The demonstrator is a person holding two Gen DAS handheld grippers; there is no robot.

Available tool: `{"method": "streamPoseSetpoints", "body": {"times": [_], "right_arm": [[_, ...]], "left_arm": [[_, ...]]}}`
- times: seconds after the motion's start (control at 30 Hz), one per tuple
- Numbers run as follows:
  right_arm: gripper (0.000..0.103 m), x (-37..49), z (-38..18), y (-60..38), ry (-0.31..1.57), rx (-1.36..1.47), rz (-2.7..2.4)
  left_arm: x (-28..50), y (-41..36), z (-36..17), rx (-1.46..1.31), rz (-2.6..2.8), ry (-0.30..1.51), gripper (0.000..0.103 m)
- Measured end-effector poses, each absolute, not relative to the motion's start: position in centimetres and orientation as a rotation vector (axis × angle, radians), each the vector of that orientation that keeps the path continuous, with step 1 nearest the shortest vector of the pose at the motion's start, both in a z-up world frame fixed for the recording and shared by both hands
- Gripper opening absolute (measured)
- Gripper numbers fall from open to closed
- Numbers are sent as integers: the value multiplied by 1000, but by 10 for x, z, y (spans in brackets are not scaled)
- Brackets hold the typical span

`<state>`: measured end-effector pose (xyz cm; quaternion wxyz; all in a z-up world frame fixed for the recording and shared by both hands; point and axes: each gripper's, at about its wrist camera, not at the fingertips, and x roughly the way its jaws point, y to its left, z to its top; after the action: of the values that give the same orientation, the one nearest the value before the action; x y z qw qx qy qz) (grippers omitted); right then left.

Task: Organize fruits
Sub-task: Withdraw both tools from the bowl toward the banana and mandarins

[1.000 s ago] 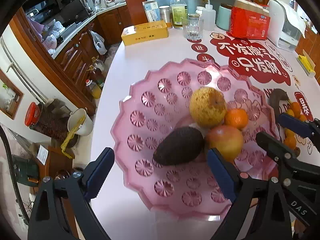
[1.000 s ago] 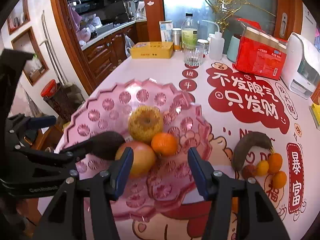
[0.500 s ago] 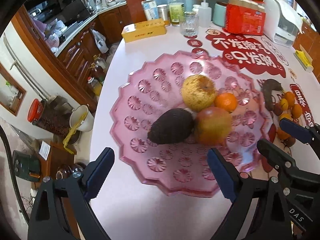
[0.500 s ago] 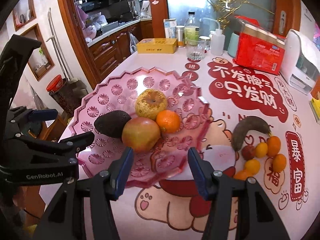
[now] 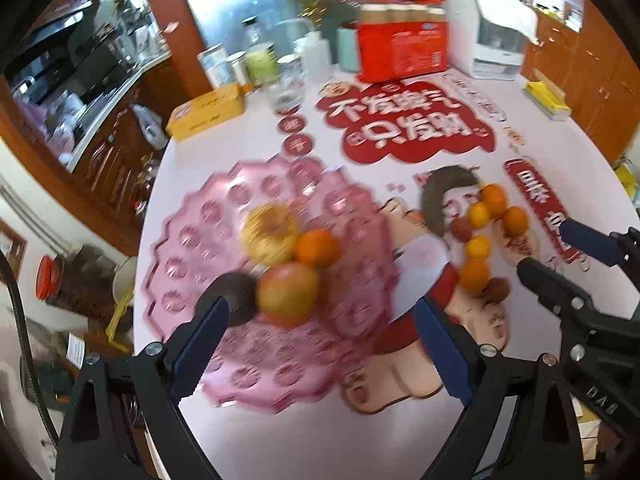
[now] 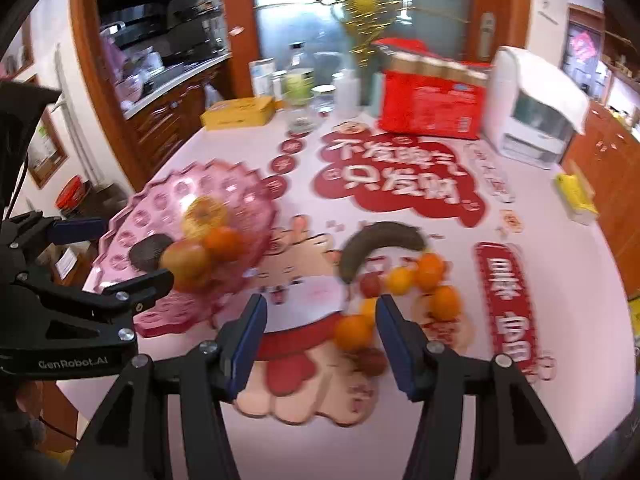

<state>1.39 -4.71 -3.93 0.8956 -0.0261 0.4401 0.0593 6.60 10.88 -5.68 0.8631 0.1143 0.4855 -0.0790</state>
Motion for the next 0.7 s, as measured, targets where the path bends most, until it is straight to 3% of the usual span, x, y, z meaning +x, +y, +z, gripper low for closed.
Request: {"method": "streamPoseSetpoints", "body": {"times": [0.43, 0.7], "right_arm": [[57, 38, 17, -142, 864, -109, -3], [57, 85, 9, -171, 905, -77, 13]], "left_arm": [[108, 13, -5, 352, -255, 898, 94], [179, -26, -30, 426, -290, 978, 95]]}}
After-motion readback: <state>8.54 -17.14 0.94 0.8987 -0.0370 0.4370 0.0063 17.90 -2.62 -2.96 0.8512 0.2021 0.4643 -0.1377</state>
